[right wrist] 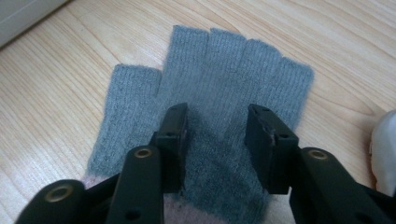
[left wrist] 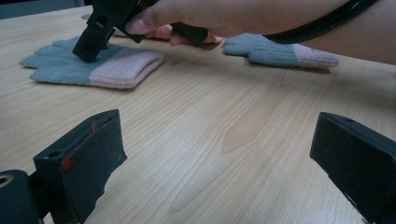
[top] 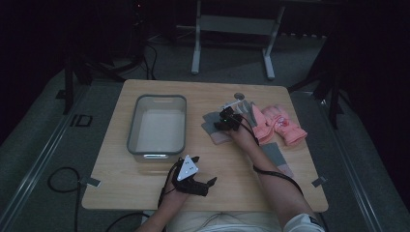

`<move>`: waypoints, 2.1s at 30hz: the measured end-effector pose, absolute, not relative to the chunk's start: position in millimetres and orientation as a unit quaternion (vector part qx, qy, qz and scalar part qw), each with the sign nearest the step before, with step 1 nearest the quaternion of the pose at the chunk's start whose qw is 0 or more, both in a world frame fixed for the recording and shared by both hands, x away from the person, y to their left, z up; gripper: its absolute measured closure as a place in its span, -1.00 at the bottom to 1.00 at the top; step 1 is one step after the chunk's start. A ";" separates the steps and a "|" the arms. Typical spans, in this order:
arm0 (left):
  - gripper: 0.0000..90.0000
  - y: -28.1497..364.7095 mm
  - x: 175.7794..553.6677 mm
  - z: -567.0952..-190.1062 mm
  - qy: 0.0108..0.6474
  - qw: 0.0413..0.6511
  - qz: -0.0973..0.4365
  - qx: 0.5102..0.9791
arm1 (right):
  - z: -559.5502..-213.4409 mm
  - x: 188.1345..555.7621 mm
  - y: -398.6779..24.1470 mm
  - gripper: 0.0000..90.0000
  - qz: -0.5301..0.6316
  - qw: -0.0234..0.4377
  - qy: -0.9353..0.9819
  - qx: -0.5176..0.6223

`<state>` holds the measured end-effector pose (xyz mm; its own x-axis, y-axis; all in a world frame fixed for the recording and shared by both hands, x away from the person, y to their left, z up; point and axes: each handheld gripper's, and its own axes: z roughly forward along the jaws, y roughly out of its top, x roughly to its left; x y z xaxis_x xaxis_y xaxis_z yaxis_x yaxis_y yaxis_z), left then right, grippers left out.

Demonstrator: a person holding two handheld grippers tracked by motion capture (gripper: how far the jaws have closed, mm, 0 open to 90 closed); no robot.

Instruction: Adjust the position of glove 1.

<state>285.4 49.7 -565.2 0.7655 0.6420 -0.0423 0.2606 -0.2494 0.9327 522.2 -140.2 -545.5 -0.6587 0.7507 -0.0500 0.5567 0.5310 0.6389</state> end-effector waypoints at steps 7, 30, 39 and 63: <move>-0.95 49.2 285.4 -565.2 0.292 0.536 0.178 0.771 | -545.4 523.7 -138.1 0.71 0.305 0.156 0.849 0.401; -0.95 49.4 286.3 -565.2 0.293 0.537 0.175 0.772 | -467.8 454.1 -144.7 0.88 0.350 0.151 0.821 0.425; -0.95 48.0 285.8 -565.0 0.290 0.531 0.178 0.776 | -459.0 391.8 -180.9 0.88 0.382 0.147 0.786 0.463; -0.95 47.4 285.3 -565.0 0.287 0.531 0.178 0.777 | -544.0 352.1 -185.2 0.68 0.317 0.138 0.787 0.511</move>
<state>285.3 47.4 -565.0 0.7721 0.6349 -0.0281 0.2574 -0.2719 0.9273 352.1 -185.2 -544.0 -0.4397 0.8917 0.1070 0.7176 0.2772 0.6389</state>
